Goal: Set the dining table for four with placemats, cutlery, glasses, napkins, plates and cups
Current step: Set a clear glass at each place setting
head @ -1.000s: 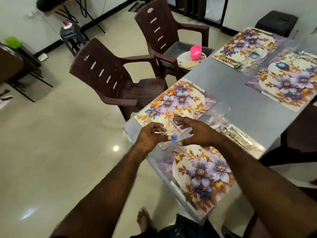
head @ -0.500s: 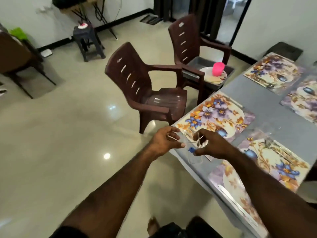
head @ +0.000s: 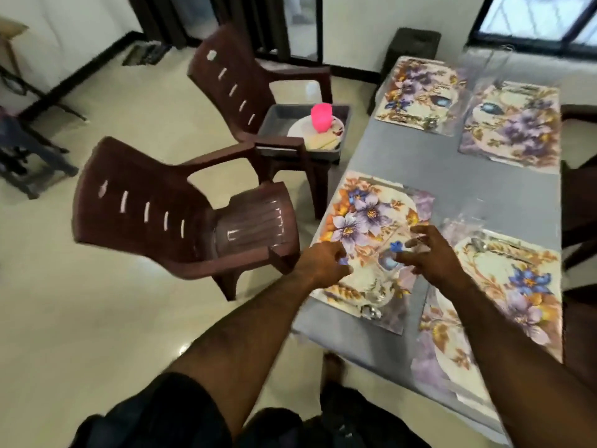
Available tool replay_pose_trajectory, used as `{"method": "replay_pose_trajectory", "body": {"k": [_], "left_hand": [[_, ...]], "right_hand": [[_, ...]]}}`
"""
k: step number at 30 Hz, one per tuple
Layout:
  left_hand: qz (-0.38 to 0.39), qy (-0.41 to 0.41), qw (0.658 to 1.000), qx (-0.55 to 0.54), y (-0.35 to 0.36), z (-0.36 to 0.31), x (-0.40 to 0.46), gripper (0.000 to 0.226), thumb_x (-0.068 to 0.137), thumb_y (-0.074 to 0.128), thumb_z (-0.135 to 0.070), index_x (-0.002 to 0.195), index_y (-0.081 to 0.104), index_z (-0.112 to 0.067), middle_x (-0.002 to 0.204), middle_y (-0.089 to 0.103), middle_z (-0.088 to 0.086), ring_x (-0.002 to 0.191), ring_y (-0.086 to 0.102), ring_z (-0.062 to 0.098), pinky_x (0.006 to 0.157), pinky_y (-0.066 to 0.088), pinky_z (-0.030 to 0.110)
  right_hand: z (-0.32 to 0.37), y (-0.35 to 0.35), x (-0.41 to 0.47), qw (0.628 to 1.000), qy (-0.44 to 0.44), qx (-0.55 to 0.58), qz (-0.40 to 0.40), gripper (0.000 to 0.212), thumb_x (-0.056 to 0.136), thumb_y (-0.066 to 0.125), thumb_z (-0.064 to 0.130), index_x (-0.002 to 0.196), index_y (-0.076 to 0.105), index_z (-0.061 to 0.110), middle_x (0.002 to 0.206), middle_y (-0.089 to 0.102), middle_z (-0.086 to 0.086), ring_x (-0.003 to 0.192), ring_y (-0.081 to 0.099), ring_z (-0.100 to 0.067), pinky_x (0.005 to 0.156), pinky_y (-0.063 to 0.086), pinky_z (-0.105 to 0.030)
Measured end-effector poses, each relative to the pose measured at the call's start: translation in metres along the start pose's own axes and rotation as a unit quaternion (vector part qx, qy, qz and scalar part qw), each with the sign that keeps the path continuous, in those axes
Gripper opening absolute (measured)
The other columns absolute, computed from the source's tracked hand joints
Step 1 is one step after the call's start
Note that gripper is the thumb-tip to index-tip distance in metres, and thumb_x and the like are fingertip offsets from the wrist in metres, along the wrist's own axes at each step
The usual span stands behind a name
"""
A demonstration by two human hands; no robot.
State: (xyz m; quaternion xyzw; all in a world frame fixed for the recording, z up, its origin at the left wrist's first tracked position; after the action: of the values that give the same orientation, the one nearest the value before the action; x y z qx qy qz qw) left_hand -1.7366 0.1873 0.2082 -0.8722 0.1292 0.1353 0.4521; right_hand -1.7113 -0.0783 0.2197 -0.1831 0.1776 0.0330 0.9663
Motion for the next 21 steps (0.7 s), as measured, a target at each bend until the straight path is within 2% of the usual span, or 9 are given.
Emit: {"method": "replay_pose_trajectory", "body": {"k": [4,7,9,11,13,15,17,19,21], "left_hand": [[0.085,0.064,0.988,0.112,0.006,-0.011,0.042,0.048,0.086,0.073,-0.047,0.127,0.065,-0.023,0.136,0.064,0.005,0.124,0.06,0.03,0.099,0.052,0.038],[0.133,0.118,0.967,0.184,0.017,-0.023,0.07,0.053,0.087,0.071,-0.041,0.137,0.06,-0.03,0.144,0.058,0.003,0.134,0.052,0.028,0.107,0.049,0.039],[0.155,0.176,0.945,0.227,0.027,-0.034,0.089,0.059,0.087,0.069,-0.031,0.145,0.057,-0.032,0.146,0.054,0.005,0.135,0.051,0.03,0.108,0.048,0.04],[0.156,0.239,0.919,0.271,0.038,-0.043,0.102,0.063,0.087,0.065,-0.023,0.149,0.054,-0.034,0.145,0.052,0.007,0.131,0.053,0.033,0.103,0.052,0.043],[0.154,0.302,0.889,0.309,0.05,-0.049,0.11,0.063,0.089,0.061,-0.021,0.149,0.052,-0.036,0.147,0.049,0.007,0.128,0.051,0.034,0.096,0.054,0.044],[0.15,0.353,0.855,0.35,0.06,-0.047,0.118,0.057,0.091,0.058,-0.023,0.147,0.052,-0.034,0.143,0.048,0.008,0.124,0.05,0.036,0.085,0.055,0.044],[0.15,0.391,0.827,0.375,0.065,-0.046,0.123,0.056,0.091,0.062,-0.026,0.146,0.05,-0.031,0.141,0.045,0.01,0.124,0.047,0.039,0.082,0.055,0.044],[0.158,0.413,0.809,0.388,0.063,-0.046,0.128,0.056,0.089,0.07,-0.03,0.143,0.053,-0.031,0.137,0.046,0.009,0.122,0.046,0.039,0.081,0.056,0.043],[0.168,0.42,0.806,0.381,0.062,-0.049,0.13,0.053,0.086,0.075,-0.031,0.137,0.058,-0.031,0.134,0.048,0.007,0.122,0.047,0.037,0.083,0.055,0.043]], "right_hand": [[-0.01,-0.018,0.001,0.995,0.033,-0.052,-0.077,0.084,0.05,0.097,0.042,0.119,0.05,0.043,0.105,0.067,0.003,0.084,0.069,-0.024,0.071,0.06,-0.047],[-0.001,-0.024,-0.026,0.986,0.04,-0.11,-0.116,0.091,0.065,0.096,0.03,0.139,0.044,0.042,0.102,0.064,0.009,0.088,0.066,-0.016,0.068,0.049,-0.025],[-0.001,-0.023,-0.041,0.977,0.054,-0.14,-0.151,0.09,0.072,0.093,0.032,0.148,0.044,0.043,0.108,0.063,0.004,0.093,0.064,-0.014,0.073,0.047,-0.022],[-0.003,-0.018,-0.059,0.971,0.074,-0.146,-0.173,0.08,0.077,0.09,0.032,0.146,0.05,0.038,0.12,0.064,-0.002,0.101,0.063,-0.017,0.084,0.052,-0.032],[-0.006,-0.009,-0.079,0.961,0.114,-0.142,-0.209,0.072,0.08,0.088,0.033,0.144,0.055,0.034,0.129,0.065,-0.002,0.101,0.063,-0.018,0.086,0.052,-0.033],[-0.006,0.003,-0.096,0.943,0.159,-0.161,-0.244,0.074,0.08,0.087,0.037,0.147,0.053,0.033,0.133,0.065,-0.002,0.106,0.063,-0.02,0.088,0.048,-0.03],[-0.004,0.015,-0.11,0.922,0.199,-0.185,-0.276,0.079,0.076,0.083,0.047,0.147,0.053,0.032,0.135,0.065,-0.002,0.116,0.064,-0.023,0.095,0.051,-0.034],[0.0,0.028,-0.118,0.906,0.231,-0.209,-0.288,0.08,0.072,0.078,0.053,0.145,0.053,0.032,0.136,0.063,-0.004,0.119,0.063,-0.026,0.098,0.054,-0.04],[0.01,0.041,-0.121,0.896,0.25,-0.241,-0.277,0.078,0.075,0.079,0.049,0.146,0.051,0.03,0.136,0.061,-0.008,0.12,0.062,-0.03,0.097,0.053,-0.041]]}}
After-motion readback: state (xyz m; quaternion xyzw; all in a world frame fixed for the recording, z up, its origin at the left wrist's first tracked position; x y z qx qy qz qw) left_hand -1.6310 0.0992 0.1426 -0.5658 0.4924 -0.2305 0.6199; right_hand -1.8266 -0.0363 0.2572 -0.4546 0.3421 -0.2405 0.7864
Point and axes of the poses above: each hand's wrist, its own x-axis towards the middle knuckle, its own y-axis out of the palm, z = x × y, the point moved 5 cm from there along x, towards the middle knuckle
